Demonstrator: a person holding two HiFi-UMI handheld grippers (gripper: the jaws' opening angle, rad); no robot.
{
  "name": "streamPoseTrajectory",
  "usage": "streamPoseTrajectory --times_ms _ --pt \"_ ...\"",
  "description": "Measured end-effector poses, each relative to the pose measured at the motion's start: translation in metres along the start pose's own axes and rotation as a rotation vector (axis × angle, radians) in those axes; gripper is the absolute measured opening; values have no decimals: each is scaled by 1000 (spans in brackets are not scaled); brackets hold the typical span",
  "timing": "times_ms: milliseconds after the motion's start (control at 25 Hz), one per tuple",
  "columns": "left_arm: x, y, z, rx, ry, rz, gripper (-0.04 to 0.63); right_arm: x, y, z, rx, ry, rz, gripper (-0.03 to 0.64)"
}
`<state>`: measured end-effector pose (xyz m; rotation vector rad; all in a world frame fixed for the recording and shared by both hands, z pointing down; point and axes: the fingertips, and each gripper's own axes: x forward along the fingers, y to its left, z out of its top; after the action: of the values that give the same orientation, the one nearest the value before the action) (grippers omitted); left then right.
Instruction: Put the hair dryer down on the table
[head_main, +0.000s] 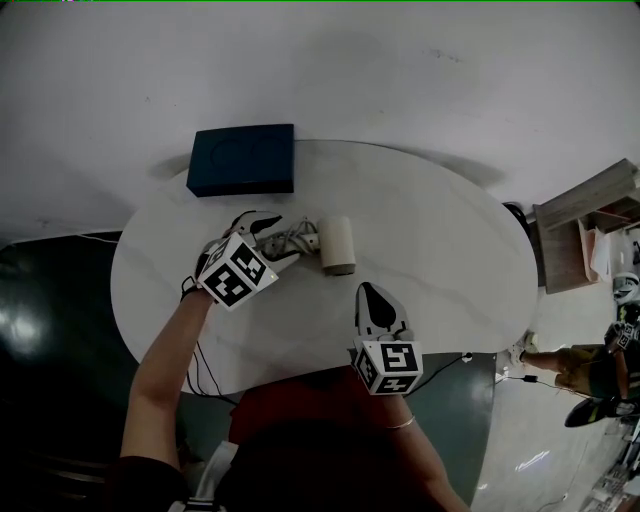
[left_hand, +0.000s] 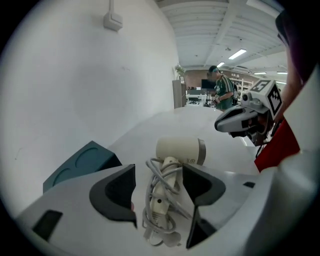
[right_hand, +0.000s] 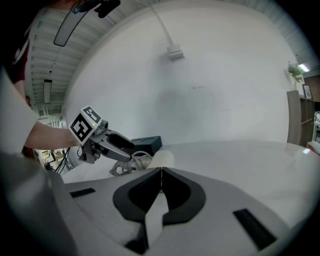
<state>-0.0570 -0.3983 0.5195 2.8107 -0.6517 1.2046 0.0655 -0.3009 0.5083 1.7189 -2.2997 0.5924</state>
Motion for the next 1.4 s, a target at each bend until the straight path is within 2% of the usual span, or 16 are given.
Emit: streamPoseTrajectory --times_ms 360,480,720,800,920,1120,1400 --pt "-43 2 16 -156 -143 76 279 -6 18 3 -22 -21 16 15" --pt "-58 2 20 -205 -190 119 213 -9 24 6 -32 -36 23 15" --pt "-87 -1 20 -303 -259 186 157 -14 36 15 -49 -63 40 15" --pt "-97 0 17 -356 -283 212 107 -15 39 18 -54 -73 44 15" --pt "-111 0 13 -423 -321 254 67 -18 44 23 -64 -90 47 15" --pt "-134 -6 0 -495 -368 315 35 -24 55 33 -71 -121 52 15" --pt "-161 -18 -26 -541 -400 385 23 -34 73 36 -78 -150 44 15"
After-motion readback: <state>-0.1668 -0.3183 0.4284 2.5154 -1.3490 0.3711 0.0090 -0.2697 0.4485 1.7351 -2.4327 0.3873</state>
